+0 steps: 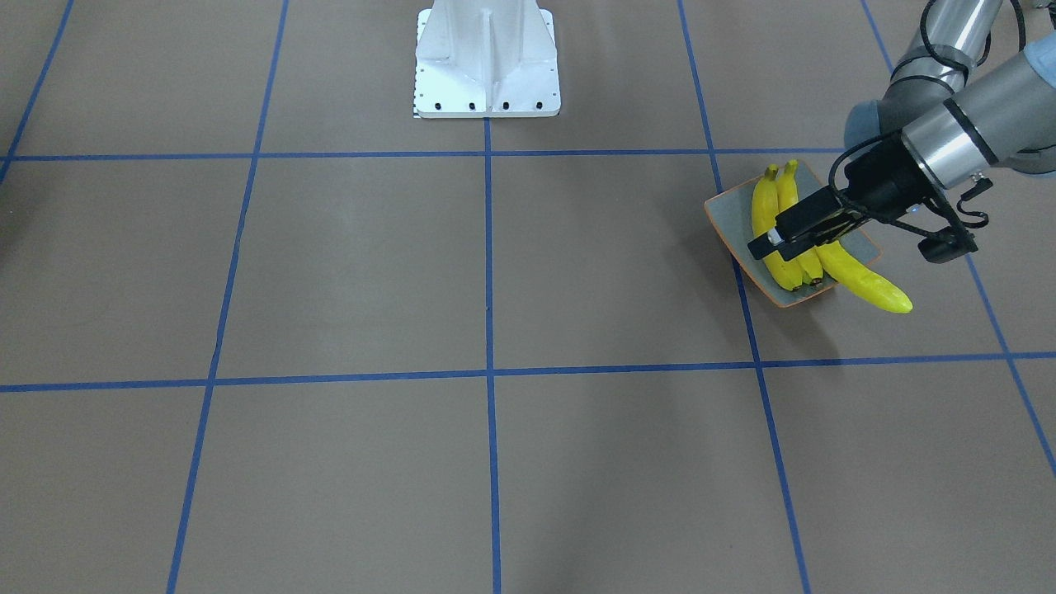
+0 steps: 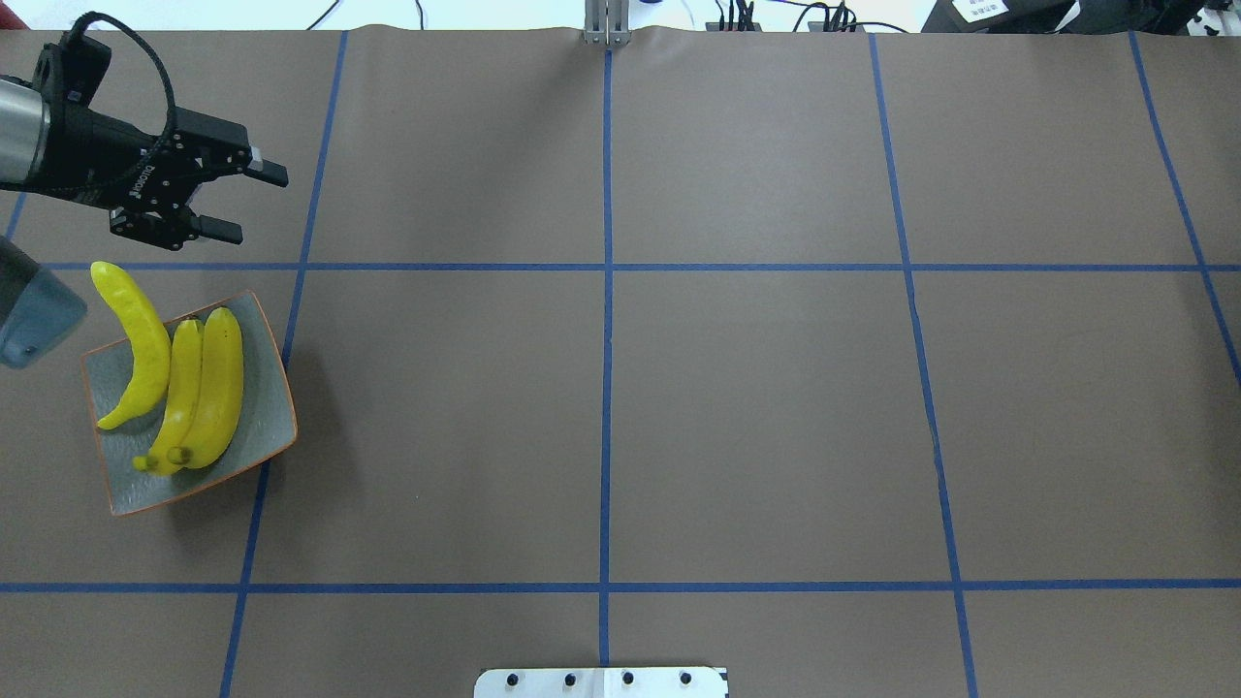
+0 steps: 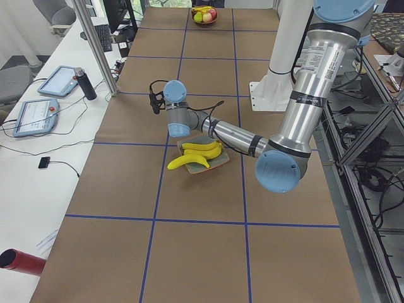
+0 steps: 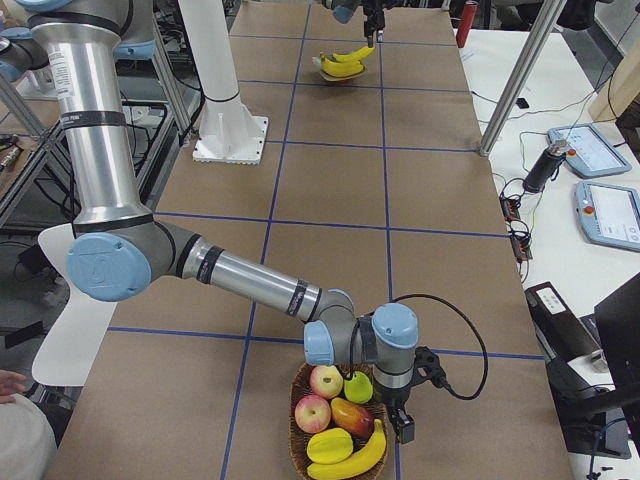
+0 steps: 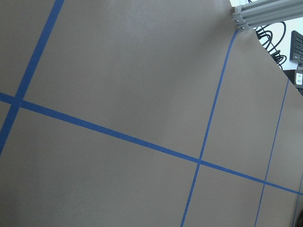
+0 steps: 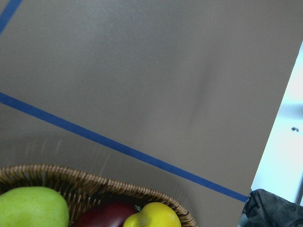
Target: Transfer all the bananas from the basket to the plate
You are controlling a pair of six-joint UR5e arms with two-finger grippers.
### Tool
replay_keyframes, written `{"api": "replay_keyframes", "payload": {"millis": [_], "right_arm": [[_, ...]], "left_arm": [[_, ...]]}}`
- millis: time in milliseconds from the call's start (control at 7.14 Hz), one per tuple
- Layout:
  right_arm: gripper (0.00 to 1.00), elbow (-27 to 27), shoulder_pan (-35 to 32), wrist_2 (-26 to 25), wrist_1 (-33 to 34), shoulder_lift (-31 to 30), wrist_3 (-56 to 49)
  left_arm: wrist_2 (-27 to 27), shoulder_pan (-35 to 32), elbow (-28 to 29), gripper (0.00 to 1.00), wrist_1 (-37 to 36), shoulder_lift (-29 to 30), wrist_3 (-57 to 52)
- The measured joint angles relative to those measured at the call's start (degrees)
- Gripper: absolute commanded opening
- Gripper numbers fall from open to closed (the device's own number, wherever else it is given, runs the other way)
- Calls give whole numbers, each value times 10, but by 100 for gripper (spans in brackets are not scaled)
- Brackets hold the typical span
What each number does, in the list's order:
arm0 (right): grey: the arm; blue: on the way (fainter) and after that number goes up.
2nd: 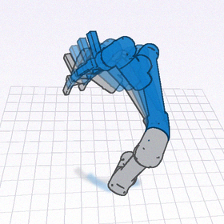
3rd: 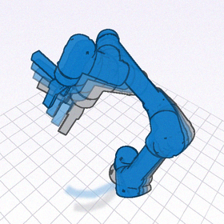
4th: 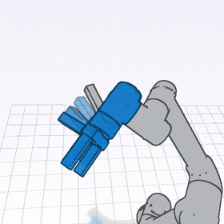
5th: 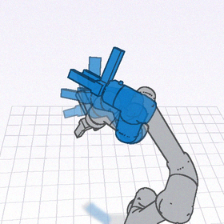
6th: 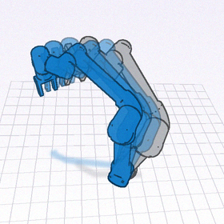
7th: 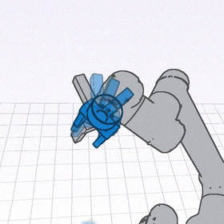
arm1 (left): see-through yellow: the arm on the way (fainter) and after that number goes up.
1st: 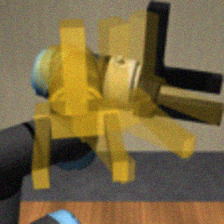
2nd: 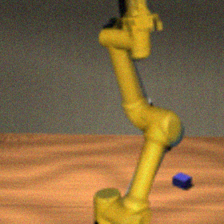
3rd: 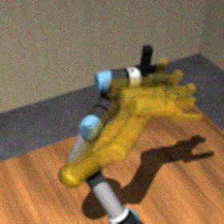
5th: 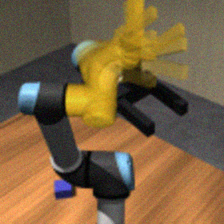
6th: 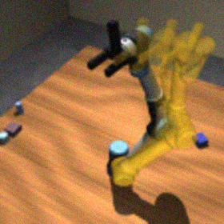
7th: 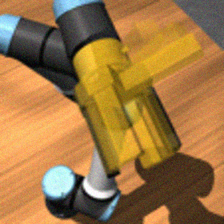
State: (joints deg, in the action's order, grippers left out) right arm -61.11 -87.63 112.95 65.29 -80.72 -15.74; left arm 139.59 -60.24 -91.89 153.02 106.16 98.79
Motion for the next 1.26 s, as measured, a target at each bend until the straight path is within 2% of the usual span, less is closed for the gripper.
{"api": "replay_keyframes", "payload": {"millis": [420, 1261], "right_arm": [[100, 12, 35, -20, 79, 28, 27], [98, 40, 38, -90, 84, 31, 41]], "left_arm": [[-8, 7, 0, 100, 0, 0, 0], [-32, 32, -1, 100, 0, 3, 0]]}}
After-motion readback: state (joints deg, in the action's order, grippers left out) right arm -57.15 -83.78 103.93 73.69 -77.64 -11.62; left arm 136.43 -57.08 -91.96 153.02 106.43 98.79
